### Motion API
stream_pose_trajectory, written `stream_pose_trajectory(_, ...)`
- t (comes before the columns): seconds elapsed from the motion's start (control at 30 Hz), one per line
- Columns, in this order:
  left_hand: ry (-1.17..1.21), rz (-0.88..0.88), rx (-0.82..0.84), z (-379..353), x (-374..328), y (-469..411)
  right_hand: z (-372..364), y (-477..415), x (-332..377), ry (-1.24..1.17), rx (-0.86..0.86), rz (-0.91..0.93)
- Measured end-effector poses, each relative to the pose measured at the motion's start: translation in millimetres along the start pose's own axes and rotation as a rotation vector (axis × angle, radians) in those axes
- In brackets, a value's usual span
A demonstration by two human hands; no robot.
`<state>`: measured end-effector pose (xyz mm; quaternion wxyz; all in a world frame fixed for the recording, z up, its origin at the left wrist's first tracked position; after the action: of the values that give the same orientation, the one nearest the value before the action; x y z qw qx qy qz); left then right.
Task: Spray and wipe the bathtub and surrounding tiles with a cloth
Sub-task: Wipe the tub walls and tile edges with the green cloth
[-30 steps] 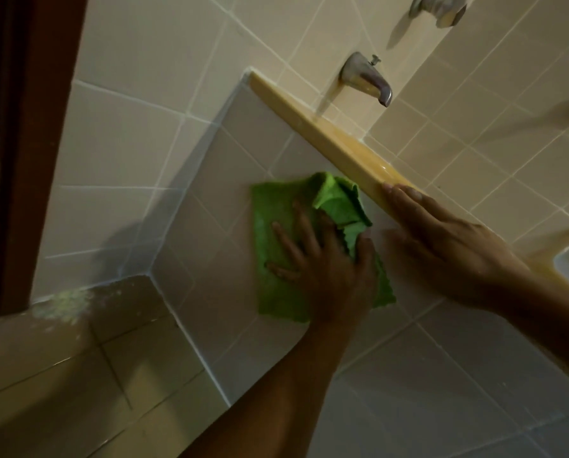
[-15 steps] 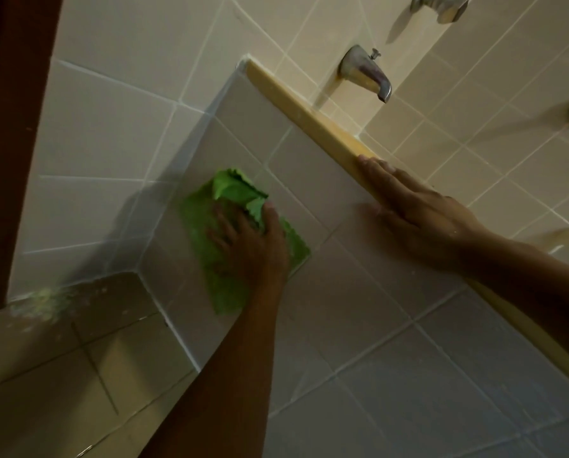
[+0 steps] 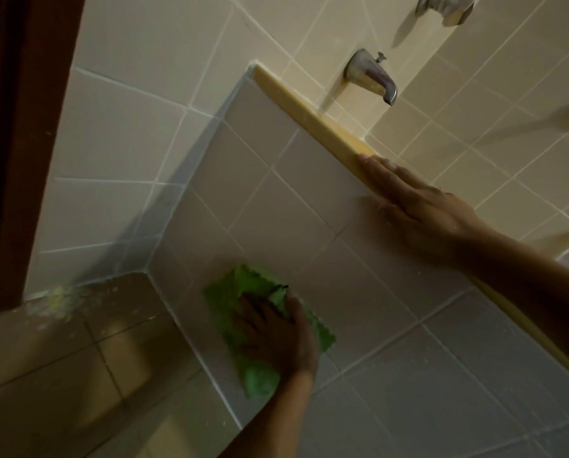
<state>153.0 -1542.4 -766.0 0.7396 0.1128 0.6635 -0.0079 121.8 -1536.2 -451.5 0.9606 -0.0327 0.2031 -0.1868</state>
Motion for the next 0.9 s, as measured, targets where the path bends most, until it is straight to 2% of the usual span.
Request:
stream_pose_trajectory(0.3,0.003,-0.488,-0.134,32,-170,-48,0,-2,-5,-0.12,0.023,-0.053)
stream_pose_trajectory(0.43,-0.02,-0.572,-0.166,44,-198,-87,-2,-6,-3,-0.041,0.015,-0.026)
stream_pose_trajectory(0.53,0.024,-0.511,-0.163,62,-195,-133,-2,-12,0,-0.034,0.011,-0.016)
stream_pose_trajectory(0.63,0.06,-0.414,-0.143,72,-163,-172,0,-21,7,-0.032,0.01,-0.025)
stream_pose_trajectory(0.9,0.186,0.064,-0.137,56,35,-189,1,-39,18,0.01,0.008,-0.018)
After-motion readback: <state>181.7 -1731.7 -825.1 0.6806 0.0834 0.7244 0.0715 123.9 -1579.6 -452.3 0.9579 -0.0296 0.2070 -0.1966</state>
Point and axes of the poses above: each hand's wrist, its own y-axis away from the middle knuckle, its own z-axis out of the back of the hand, x = y × z, the point moved 9 cm from there along -y, towards the middle knuckle, and after that the axes turned 8 degrees about -z, right-handed, at the moved point
